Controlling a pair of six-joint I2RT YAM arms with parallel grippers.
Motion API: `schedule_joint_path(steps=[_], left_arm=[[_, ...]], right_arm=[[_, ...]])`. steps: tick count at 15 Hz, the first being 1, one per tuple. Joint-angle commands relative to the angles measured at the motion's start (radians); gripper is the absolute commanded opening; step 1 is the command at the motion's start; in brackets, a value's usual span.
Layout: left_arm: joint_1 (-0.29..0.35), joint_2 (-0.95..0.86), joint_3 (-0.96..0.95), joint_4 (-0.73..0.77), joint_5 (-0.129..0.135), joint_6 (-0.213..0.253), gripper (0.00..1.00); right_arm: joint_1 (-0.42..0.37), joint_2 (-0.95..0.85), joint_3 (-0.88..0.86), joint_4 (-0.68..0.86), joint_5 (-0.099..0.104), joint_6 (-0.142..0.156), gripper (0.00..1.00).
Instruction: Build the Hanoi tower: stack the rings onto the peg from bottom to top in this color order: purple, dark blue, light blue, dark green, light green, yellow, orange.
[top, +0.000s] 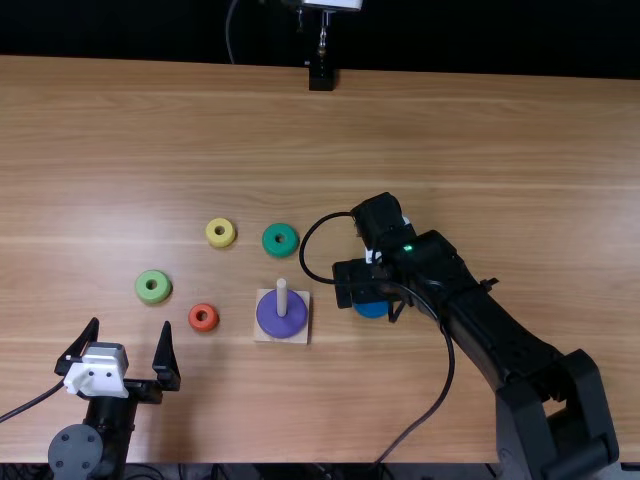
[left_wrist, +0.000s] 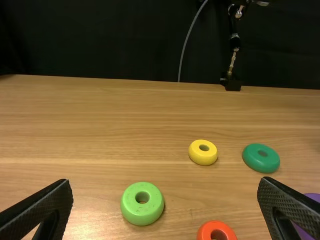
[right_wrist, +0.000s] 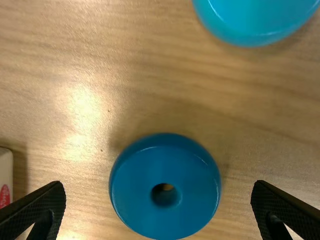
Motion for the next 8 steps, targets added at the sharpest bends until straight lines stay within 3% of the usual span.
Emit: schedule_joint_path(steps=[1,8], left_arm=[[0.012,-0.011,-0.037,-0.004,0.0,0.007,1.0],[0.012,-0.011,-0.037,-0.004,0.0,0.007,1.0]], right_arm=[[-0.008,-0.006,-0.01,0.0,0.007,-0.003,1.0],[-0.004,-0.001,0.008,0.002,0.004,-0.002,1.0]])
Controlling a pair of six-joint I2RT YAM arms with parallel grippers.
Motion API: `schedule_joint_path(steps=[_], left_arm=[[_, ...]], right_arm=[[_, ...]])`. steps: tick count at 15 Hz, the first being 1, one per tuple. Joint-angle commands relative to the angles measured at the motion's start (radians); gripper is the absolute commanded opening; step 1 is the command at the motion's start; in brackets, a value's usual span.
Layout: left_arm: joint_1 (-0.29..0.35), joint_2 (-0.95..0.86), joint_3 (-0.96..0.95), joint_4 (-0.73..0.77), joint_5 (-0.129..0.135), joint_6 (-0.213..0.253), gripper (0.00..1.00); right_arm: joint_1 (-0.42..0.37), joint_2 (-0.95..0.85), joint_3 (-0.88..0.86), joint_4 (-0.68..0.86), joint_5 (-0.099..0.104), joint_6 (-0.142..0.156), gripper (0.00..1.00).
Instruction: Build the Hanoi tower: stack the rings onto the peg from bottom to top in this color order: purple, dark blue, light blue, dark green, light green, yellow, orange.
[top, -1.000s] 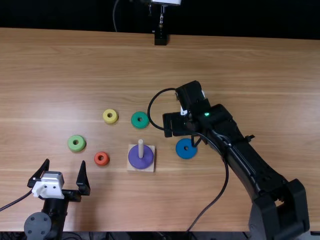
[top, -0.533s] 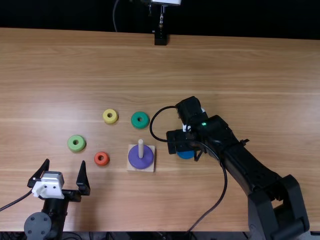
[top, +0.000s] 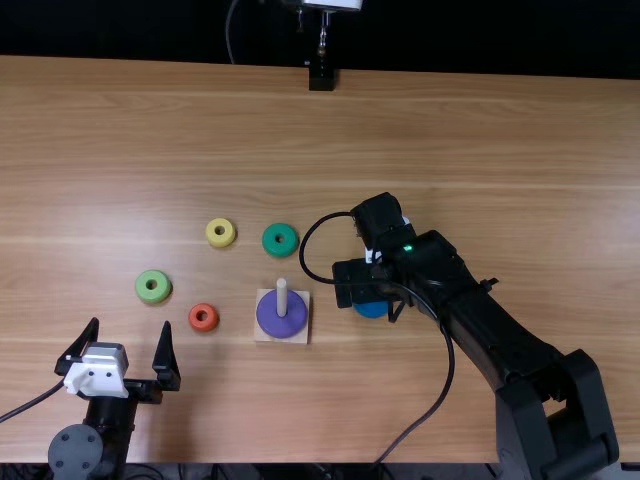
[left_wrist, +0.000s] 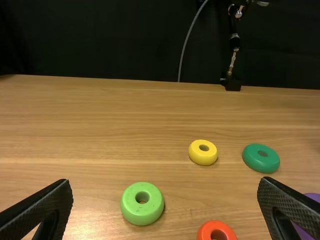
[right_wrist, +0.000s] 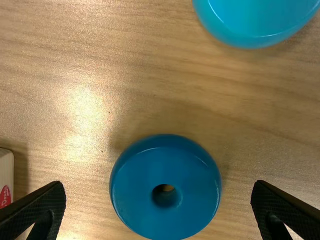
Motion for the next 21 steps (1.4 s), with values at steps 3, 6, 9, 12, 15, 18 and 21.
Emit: schedule_joint_path(steps=[3,6,9,12,15,18,21], left_arm=[[0.012,-0.011,-0.037,-0.003,0.0,0.007,1.0],[0.012,-0.011,-0.037,-0.003,0.0,0.007,1.0],[0.012,-0.011,-0.037,-0.003,0.0,0.007,1.0],[0.012,-0.011,-0.037,-0.003,0.0,0.007,1.0],[0.012,-0.011,-0.037,-0.003,0.0,0.007,1.0],[0.012,-0.011,-0.037,-0.003,0.0,0.007,1.0],[0.012,-0.011,-0.037,-0.003,0.0,0.007,1.0]], right_arm=[[-0.004,-0.001,0.008,-0.001,0.001,-0.004,1.0],[-0.004,0.002,0.008,-0.003,0.001,-0.007,1.0],[-0.004,0.011,0.01,-0.005,0.001,-0.022,1.0],[-0.004,0.048,0.031,-0.016,0.001,-0.028,1.0],[-0.004,0.053,0.031,-0.019,0.0,-0.05,1.0],[-0.004,0.054,0.031,-0.021,0.001,-0.052,1.0],[-0.004,0.069,0.033,-0.021,0.0,-0.052,1.0]])
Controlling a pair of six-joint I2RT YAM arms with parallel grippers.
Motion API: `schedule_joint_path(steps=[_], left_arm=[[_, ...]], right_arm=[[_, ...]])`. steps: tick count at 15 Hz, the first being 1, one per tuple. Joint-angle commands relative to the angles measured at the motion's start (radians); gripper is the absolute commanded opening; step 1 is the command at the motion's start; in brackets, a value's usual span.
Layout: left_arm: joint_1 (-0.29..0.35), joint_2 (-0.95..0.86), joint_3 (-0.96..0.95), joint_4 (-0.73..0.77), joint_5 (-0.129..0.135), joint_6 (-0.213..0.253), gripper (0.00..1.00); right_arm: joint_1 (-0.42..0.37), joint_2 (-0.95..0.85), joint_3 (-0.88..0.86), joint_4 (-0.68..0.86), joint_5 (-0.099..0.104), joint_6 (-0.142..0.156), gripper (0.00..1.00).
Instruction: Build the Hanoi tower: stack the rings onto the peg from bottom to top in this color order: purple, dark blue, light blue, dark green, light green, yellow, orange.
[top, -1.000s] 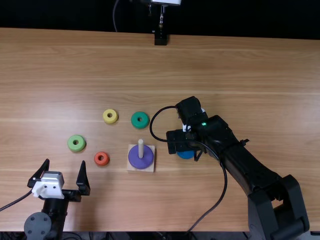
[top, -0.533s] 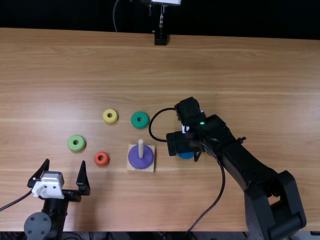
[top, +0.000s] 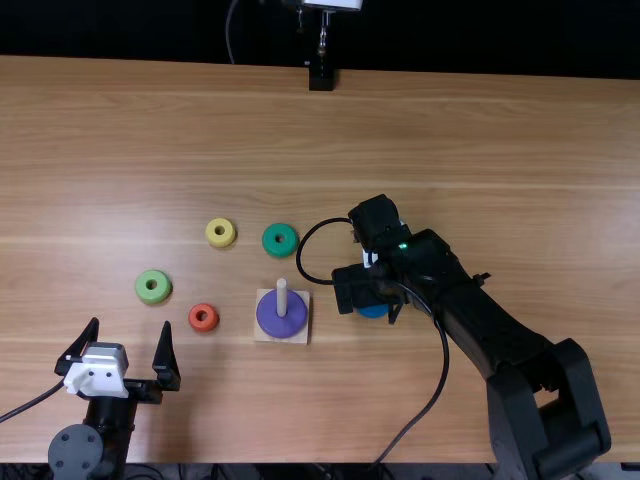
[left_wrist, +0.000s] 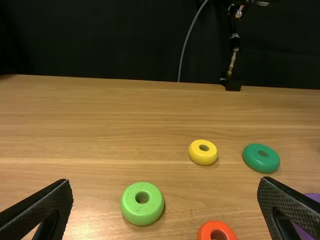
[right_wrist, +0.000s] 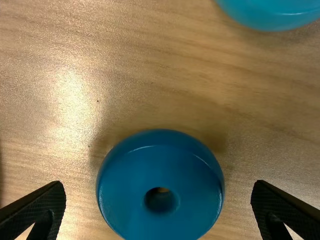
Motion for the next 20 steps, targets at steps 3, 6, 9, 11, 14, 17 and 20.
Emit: schedule_joint_path(steps=[3,6,9,11,14,17,20], left_arm=[[0.012,-0.011,-0.037,-0.004,0.0,0.007,1.0],[0.012,-0.011,-0.037,-0.004,0.0,0.007,1.0],[0.012,-0.011,-0.037,-0.004,0.0,0.007,1.0],[0.012,-0.011,-0.037,-0.004,0.0,0.007,1.0],[0.012,-0.011,-0.037,-0.004,0.0,0.007,1.0],[0.012,-0.011,-0.037,-0.004,0.0,0.007,1.0],[0.012,-0.011,-0.037,-0.004,0.0,0.007,1.0]], right_arm=[[-0.004,0.037,0.031,-0.008,0.0,-0.004,1.0],[-0.004,0.037,0.029,-0.014,0.002,-0.004,1.0],[-0.004,0.037,0.017,-0.014,0.002,-0.013,1.0],[-0.002,0.037,0.015,-0.014,0.002,-0.018,1.0],[-0.002,0.037,0.015,-0.014,0.0,-0.016,0.62],[-0.002,0.039,0.015,-0.015,-0.002,-0.018,0.51],[-0.001,0.039,0.014,-0.015,-0.002,-0.016,0.32]])
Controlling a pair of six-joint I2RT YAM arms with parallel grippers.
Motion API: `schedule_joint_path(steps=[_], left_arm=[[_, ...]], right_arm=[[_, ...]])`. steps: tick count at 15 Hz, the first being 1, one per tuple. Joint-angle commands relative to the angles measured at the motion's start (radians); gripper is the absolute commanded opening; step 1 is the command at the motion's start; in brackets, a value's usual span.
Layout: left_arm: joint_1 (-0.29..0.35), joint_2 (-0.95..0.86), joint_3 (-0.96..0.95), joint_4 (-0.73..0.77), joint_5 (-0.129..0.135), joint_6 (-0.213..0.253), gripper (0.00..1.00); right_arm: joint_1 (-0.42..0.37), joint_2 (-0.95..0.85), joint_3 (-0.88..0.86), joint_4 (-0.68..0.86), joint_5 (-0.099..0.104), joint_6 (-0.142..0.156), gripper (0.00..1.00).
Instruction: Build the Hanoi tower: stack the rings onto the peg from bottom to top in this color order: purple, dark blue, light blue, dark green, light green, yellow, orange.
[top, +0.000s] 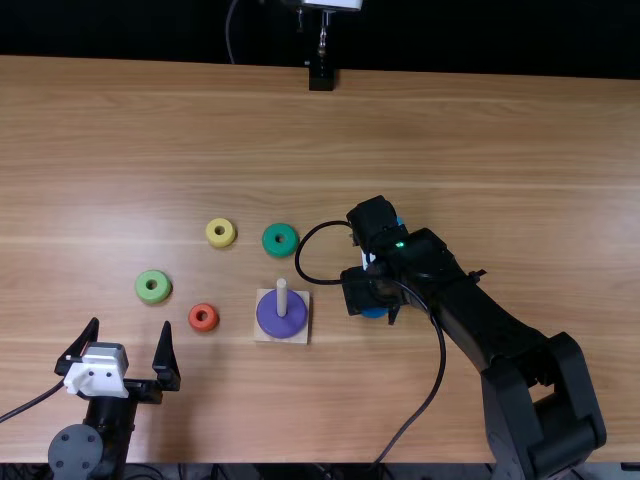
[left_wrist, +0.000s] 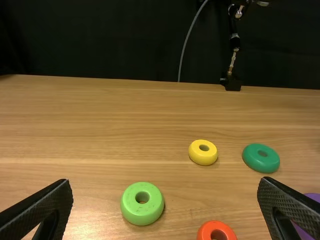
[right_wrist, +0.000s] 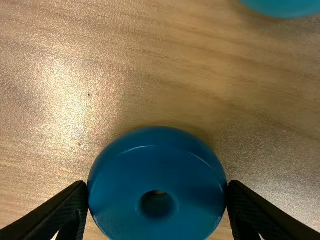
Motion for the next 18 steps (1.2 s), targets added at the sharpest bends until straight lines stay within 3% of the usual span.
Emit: schedule_joint_path(steps=[1,4,11,18], left_arm=[[0.012,-0.011,-0.037,-0.004,0.0,0.007,1.0],[0.012,-0.011,-0.037,-0.004,0.0,0.007,1.0],[0.012,-0.011,-0.037,-0.004,0.0,0.007,1.0],[0.012,-0.011,-0.037,-0.004,0.0,0.007,1.0]], right_arm=[[-0.002,0.015,0.011,0.0,-0.002,0.0,0.26],[-0.002,0.011,0.011,0.002,-0.002,0.0,0.0],[-0.001,0.005,0.026,-0.004,-0.004,0.002,0.0],[0.003,0.004,0.106,-0.164,-0.004,0.009,0.0]])
